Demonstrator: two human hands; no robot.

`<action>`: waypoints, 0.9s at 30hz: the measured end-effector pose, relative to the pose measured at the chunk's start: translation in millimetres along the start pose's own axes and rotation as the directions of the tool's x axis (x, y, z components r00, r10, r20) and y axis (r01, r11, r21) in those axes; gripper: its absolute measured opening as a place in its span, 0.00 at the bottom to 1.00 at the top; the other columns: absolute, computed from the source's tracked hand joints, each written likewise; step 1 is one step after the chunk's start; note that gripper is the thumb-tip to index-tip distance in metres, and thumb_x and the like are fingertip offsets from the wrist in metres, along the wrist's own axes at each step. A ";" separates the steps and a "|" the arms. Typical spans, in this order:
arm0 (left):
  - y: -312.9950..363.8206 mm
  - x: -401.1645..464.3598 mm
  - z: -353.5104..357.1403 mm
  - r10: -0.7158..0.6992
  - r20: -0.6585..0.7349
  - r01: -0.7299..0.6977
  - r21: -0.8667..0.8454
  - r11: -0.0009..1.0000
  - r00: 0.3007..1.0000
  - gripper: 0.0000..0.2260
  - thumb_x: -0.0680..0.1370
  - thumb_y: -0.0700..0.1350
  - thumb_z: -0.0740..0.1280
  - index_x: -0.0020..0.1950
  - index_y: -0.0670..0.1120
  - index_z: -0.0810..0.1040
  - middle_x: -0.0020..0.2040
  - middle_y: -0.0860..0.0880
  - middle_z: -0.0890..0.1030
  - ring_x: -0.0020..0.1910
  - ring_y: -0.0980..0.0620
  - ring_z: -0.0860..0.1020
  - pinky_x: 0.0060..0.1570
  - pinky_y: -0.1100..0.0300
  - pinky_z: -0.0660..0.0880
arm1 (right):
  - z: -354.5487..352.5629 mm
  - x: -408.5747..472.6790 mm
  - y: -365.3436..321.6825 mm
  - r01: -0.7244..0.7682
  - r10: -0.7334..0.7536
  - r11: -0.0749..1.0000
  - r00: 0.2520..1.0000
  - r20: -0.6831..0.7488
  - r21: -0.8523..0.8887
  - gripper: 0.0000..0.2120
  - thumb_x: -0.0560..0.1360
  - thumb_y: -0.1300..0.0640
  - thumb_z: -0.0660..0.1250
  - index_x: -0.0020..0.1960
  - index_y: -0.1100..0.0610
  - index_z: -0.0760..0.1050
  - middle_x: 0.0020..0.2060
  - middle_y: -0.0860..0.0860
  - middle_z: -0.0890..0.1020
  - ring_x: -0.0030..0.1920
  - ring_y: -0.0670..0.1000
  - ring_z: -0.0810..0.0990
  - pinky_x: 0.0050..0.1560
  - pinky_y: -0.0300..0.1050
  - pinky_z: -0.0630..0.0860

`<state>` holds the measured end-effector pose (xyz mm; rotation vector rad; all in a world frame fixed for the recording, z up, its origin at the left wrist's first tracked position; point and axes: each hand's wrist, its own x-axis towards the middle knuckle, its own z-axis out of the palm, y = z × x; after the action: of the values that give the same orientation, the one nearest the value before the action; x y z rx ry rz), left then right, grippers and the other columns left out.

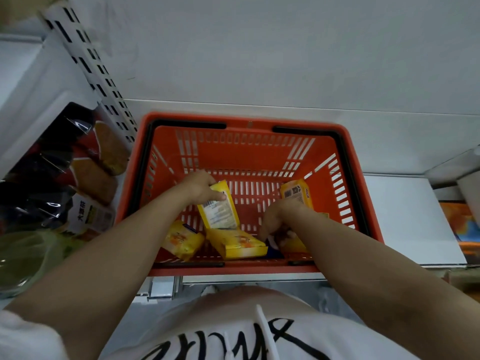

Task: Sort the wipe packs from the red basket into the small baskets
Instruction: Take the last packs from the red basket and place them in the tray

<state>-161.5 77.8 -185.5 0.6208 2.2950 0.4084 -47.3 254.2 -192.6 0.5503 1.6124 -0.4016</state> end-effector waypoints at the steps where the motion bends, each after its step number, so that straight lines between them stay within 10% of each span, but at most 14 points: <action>1: 0.7 -1.9 -3.4 0.006 -0.058 -0.008 -0.036 0.999 0.998 0.13 0.75 0.55 0.72 0.42 0.45 0.79 0.38 0.50 0.77 0.39 0.50 0.76 0.34 0.59 0.66 | -0.9 -0.9 1.1 0.017 -0.017 1.000 1.000 -0.025 0.004 0.10 0.78 0.54 0.67 0.45 0.61 0.76 0.30 0.54 0.79 0.27 0.50 0.75 0.30 0.40 0.73; 5: 2.5 -7.4 -13.0 -0.058 -0.206 -0.001 -0.274 0.962 0.977 0.14 0.79 0.52 0.68 0.59 0.43 0.78 0.54 0.46 0.81 0.52 0.46 0.79 0.46 0.57 0.73 | -13.0 -4.8 11.8 0.137 -0.079 0.958 0.971 -0.228 0.252 0.13 0.75 0.52 0.73 0.39 0.58 0.74 0.30 0.53 0.75 0.27 0.49 0.69 0.29 0.41 0.67; 11: 7.1 -17.8 -27.9 -0.121 -0.348 -0.091 -0.534 0.840 0.929 0.07 0.81 0.50 0.66 0.51 0.47 0.80 0.50 0.48 0.83 0.52 0.46 0.81 0.53 0.52 0.76 | -31.1 -24.0 32.8 0.454 -0.150 0.668 0.858 -0.490 0.590 0.16 0.71 0.53 0.77 0.54 0.58 0.77 0.45 0.55 0.86 0.45 0.53 0.86 0.49 0.50 0.82; 14: 4.5 -24.9 -37.7 -0.189 -0.398 -0.162 -0.697 0.698 0.898 0.09 0.80 0.50 0.67 0.57 0.47 0.79 0.54 0.47 0.83 0.54 0.45 0.82 0.57 0.47 0.78 | -26.9 -43.2 48.0 0.596 -0.175 0.474 0.785 -0.594 0.648 0.15 0.71 0.54 0.76 0.56 0.53 0.78 0.45 0.53 0.87 0.44 0.52 0.87 0.43 0.50 0.84; 27: 23.8 -75.9 -39.7 -0.043 -0.412 -0.389 -0.886 0.254 0.910 0.08 0.74 0.42 0.75 0.47 0.50 0.77 0.44 0.50 0.87 0.42 0.48 0.86 0.31 0.56 0.80 | 47.3 -97.1 52.4 0.871 0.112 -0.262 0.456 -0.883 0.417 0.18 0.72 0.55 0.75 0.60 0.59 0.78 0.50 0.55 0.86 0.50 0.53 0.86 0.42 0.44 0.82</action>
<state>-134.4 52.3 -104.7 0.1157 1.7156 2.0202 27.3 259.6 -98.7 1.2564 1.9278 -2.6104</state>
